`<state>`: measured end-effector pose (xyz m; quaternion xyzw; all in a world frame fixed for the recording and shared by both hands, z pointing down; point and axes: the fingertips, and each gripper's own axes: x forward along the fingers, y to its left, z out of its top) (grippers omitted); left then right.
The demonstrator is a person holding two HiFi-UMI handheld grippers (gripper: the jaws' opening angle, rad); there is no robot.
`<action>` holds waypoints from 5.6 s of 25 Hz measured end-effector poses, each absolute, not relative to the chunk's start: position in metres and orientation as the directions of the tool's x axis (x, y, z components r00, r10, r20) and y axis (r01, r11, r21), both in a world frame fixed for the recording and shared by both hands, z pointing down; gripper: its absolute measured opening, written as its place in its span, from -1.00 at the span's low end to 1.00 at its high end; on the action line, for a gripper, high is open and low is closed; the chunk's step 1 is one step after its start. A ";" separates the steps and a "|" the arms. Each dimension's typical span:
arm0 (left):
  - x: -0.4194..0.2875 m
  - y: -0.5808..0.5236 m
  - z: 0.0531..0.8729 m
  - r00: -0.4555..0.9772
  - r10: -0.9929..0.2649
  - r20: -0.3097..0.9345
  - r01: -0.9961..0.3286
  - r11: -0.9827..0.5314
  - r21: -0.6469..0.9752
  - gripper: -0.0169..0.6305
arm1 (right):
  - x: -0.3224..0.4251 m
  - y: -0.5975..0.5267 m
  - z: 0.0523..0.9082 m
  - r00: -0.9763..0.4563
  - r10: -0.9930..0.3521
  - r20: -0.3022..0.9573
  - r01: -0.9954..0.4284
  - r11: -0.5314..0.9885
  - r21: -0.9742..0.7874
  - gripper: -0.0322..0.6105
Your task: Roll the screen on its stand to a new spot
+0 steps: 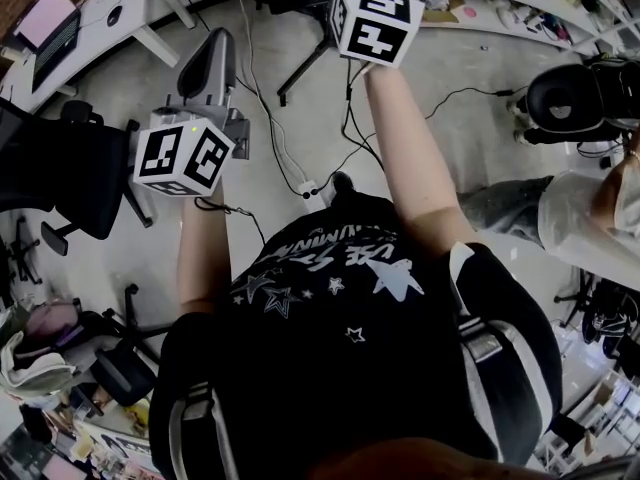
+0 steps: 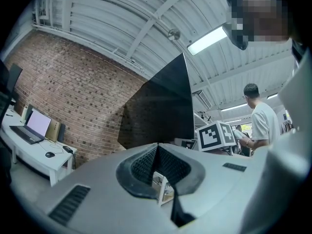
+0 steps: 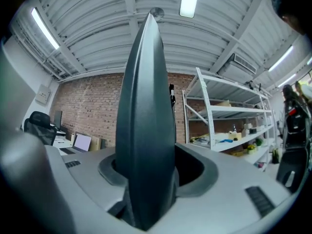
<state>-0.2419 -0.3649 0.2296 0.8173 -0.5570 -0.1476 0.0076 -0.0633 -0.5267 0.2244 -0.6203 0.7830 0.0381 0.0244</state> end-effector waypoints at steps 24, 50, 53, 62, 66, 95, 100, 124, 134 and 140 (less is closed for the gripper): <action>-0.240 -0.304 0.239 0.358 -0.905 -0.231 -0.896 -0.402 0.188 -0.91 | -0.059 -0.465 0.229 -0.231 -0.969 -0.094 -0.973 0.228 0.039 -0.23; -0.210 -0.238 0.252 0.354 -0.908 -0.225 -0.888 -0.402 0.225 -0.91 | -0.001 -0.371 0.220 -0.254 -0.956 -0.145 -0.966 0.258 -0.012 -0.23; -0.199 -0.224 0.253 0.357 -0.910 -0.212 -0.890 -0.400 0.219 -0.91 | 0.006 -0.358 0.218 -0.252 -0.956 -0.152 -0.966 0.257 -0.011 -0.23; -0.176 -0.196 0.251 0.369 -0.903 -0.219 -0.885 -0.414 0.216 -0.91 | 0.034 -0.325 0.230 -0.259 -0.954 -0.151 -0.963 0.267 -0.037 -0.23; -0.166 -0.186 0.246 0.378 -0.896 -0.231 -0.879 -0.426 0.216 -0.91 | 0.049 -0.307 0.231 -0.259 -0.953 -0.154 -0.962 0.270 -0.051 -0.22; -0.111 -0.148 0.244 0.407 -0.887 -0.217 -0.874 -0.448 0.190 -0.91 | 0.103 -0.247 0.231 -0.260 -0.953 -0.158 -0.964 0.265 -0.015 -0.22; -0.110 -0.144 0.245 0.403 -0.891 -0.211 -0.879 -0.441 0.183 -0.91 | 0.106 -0.246 0.230 -0.279 -0.941 -0.189 -0.957 0.290 -0.032 -0.22; -0.067 -0.108 0.271 0.335 -0.927 -0.172 -0.902 -0.368 0.225 -0.91 | 0.122 -0.189 0.254 -0.456 -0.878 -0.146 -0.886 0.463 -0.019 0.01; -0.064 -0.084 0.277 0.338 -0.929 -0.150 -0.909 -0.363 0.203 -0.91 | 0.118 -0.155 0.273 -0.482 -0.864 -0.145 -0.867 0.494 -0.065 0.00; -0.056 -0.074 0.269 0.374 -0.912 -0.171 -0.895 -0.403 0.191 -0.91 | 0.119 -0.135 0.275 -0.472 -0.874 -0.116 -0.876 0.480 -0.052 -0.32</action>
